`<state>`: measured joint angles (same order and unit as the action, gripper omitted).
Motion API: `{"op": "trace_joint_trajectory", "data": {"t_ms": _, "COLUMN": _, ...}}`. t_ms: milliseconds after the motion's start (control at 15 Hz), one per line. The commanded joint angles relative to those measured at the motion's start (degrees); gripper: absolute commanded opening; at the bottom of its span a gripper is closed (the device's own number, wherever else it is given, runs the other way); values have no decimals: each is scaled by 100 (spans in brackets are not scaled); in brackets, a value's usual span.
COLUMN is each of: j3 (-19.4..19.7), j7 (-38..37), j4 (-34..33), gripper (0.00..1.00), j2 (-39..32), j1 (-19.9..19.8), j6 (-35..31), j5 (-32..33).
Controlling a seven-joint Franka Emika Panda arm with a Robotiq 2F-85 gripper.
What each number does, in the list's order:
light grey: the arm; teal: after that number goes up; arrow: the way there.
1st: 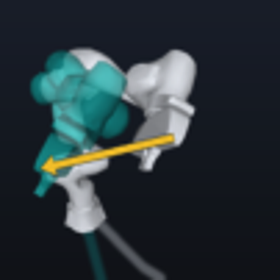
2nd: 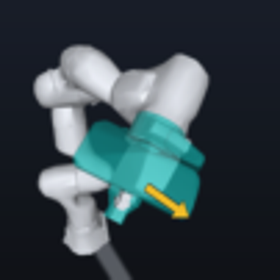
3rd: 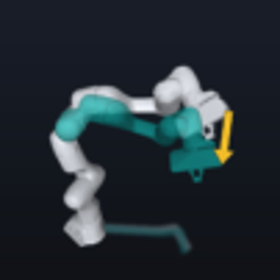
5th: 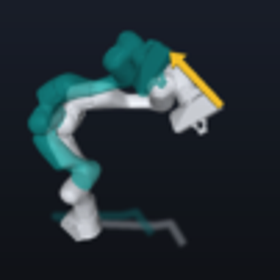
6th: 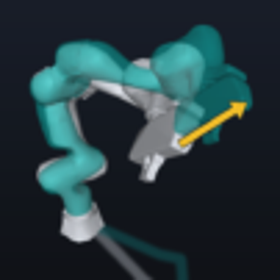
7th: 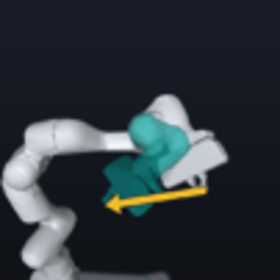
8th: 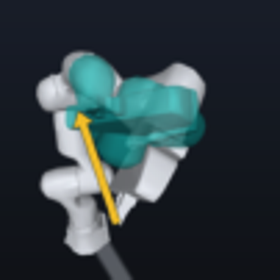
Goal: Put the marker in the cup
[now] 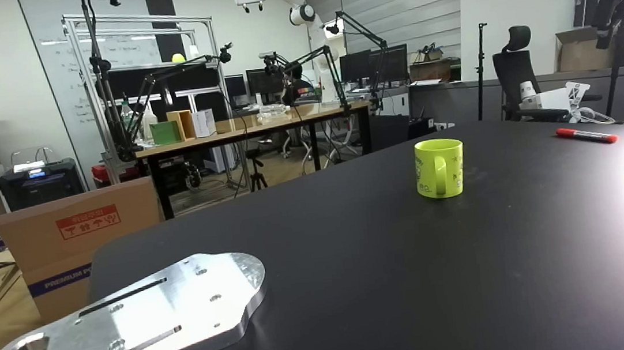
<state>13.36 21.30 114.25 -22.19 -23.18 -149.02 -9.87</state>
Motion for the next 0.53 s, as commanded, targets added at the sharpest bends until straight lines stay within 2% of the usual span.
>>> {"op": "trace_joint_trajectory", "data": {"t_ms": 0, "j3": -215, "j7": -56, "j4": -424, "gripper": 100, "j2": -589, "j1": -226, "j6": -534, "j5": -74}}
{"op": "trace_joint_trajectory", "data": {"t_ms": 200, "j3": -189, "j7": -447, "j4": -586, "gripper": 100, "j2": -1030, "j1": -268, "j6": -1184, "j5": 18}}
{"op": "trace_joint_trajectory", "data": {"t_ms": 333, "j3": -161, "j7": -646, "j4": -726, "gripper": 100, "j2": -1299, "j1": -305, "j6": -1283, "j5": 84}}
{"op": "trace_joint_trajectory", "data": {"t_ms": 400, "j3": -27, "j7": -868, "j4": -806, "gripper": 100, "j2": -1443, "j1": -222, "j6": -1291, "j5": 177}}
{"op": "trace_joint_trajectory", "data": {"t_ms": 467, "j3": -213, "j7": -570, "j4": -461, "gripper": 100, "j2": -1100, "j1": -326, "j6": -1250, "j5": 198}}
